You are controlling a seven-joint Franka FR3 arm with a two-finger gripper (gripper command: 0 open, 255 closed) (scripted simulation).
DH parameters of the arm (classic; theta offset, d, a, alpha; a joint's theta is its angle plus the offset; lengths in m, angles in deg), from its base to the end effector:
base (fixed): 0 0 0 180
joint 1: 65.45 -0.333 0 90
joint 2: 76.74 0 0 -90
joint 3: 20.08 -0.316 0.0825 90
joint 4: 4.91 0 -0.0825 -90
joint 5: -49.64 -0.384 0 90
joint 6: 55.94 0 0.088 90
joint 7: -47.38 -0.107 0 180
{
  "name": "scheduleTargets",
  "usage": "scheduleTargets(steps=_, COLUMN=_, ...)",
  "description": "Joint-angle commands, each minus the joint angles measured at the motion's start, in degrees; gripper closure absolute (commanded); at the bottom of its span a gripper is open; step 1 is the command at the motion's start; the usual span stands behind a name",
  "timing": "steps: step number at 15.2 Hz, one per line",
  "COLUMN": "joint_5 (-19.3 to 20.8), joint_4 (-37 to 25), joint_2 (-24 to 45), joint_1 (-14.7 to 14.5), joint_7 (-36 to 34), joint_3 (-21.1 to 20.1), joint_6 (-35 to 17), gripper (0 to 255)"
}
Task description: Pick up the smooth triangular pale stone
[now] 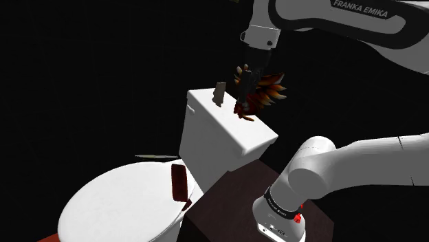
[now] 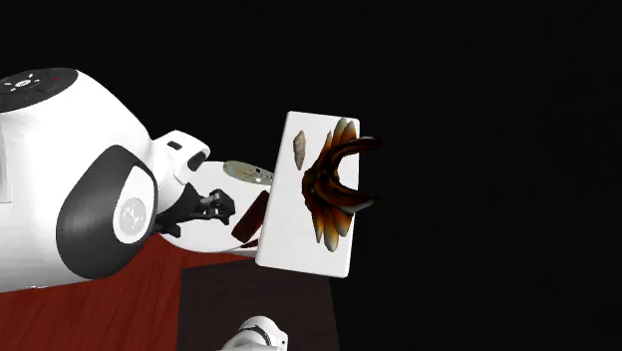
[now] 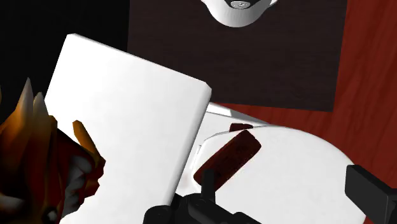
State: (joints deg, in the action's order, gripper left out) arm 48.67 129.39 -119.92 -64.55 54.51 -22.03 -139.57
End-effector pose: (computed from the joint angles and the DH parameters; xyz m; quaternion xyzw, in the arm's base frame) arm 0.3028 0.0104 0.5771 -0.9957 -0.0662 0.0655 0.0006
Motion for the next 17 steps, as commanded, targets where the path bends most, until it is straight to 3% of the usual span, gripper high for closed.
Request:
scheduleTargets(steps=1, joint_5=0.0, joint_4=0.0, joint_2=0.0, joint_1=0.0, joint_7=0.0, joint_3=0.0, joint_6=0.0, gripper=0)
scheduleTargets(steps=9, joint_5=3.7, joint_4=-5.8, joint_2=13.9, joint_1=3.2, joint_7=3.9, joint_3=5.1, joint_6=-8.5, gripper=0)
scheduleTargets(steps=17, joint_5=4.9, joint_4=-15.7, joint_2=29.1, joint_1=5.7, joint_7=7.7, joint_3=9.7, joint_6=-14.1, gripper=0)
